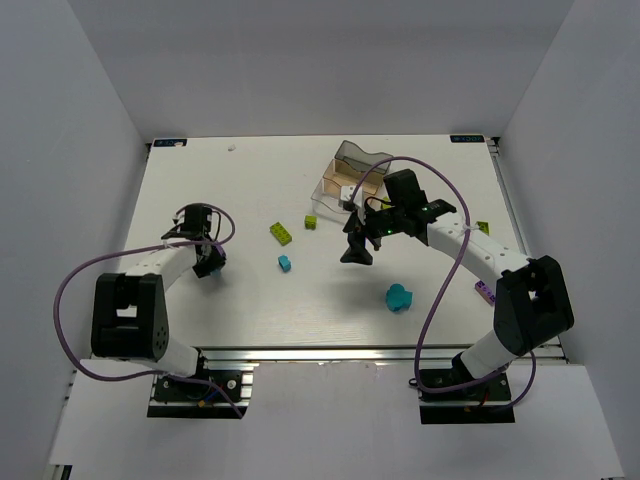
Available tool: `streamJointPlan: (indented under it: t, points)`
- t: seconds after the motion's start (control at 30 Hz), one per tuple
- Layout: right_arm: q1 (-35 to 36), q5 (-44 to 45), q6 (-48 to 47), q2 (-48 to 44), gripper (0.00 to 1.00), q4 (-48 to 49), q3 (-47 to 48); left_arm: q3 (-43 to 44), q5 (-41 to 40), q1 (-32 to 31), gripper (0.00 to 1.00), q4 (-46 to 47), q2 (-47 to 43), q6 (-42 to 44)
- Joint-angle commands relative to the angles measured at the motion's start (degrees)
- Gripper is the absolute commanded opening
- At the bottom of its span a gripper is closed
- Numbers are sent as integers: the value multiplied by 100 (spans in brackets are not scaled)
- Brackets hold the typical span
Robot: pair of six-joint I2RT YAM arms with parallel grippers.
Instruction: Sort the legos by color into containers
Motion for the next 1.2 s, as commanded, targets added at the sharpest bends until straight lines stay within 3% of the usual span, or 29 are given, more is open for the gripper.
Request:
streamJointPlan:
  t: [0.0,0.07,0.27,0.3,0.37,0.43,0.53,0.67,1.17]
  points:
    - [-19,21,536,-110,89,237,159,23,620,-1,8,175,-735,103]
    - [-19,118,1100,-110,89,510,106,-3,990,-9,7,210,-1035,121]
    - [60,-321,3622,170,88,1205,193,-451,3240,-167,4,912,-2275,-150]
    - [78,-138,4295,249,75,1275,324,-565,3555,-324,4,1001,-2546,-221]
    - [157,74,4791,512,61,1197,683,-662,3708,-535,1,1211,-2758,-475]
    - [210,144,5562,732,57,1153,913,-750,3638,-964,0,1317,-2978,-687]
    - [324,49,6276,926,64,1188,1265,-759,3366,-1483,0,1362,-3058,-837]
    - [482,-215,6770,1049,89,1416,1389,-733,2883,-1819,0,1423,-3041,-1021]
    - [799,144,7097,1067,89,1294,1424,-434,2311,-2549,0,1511,-2434,-969]
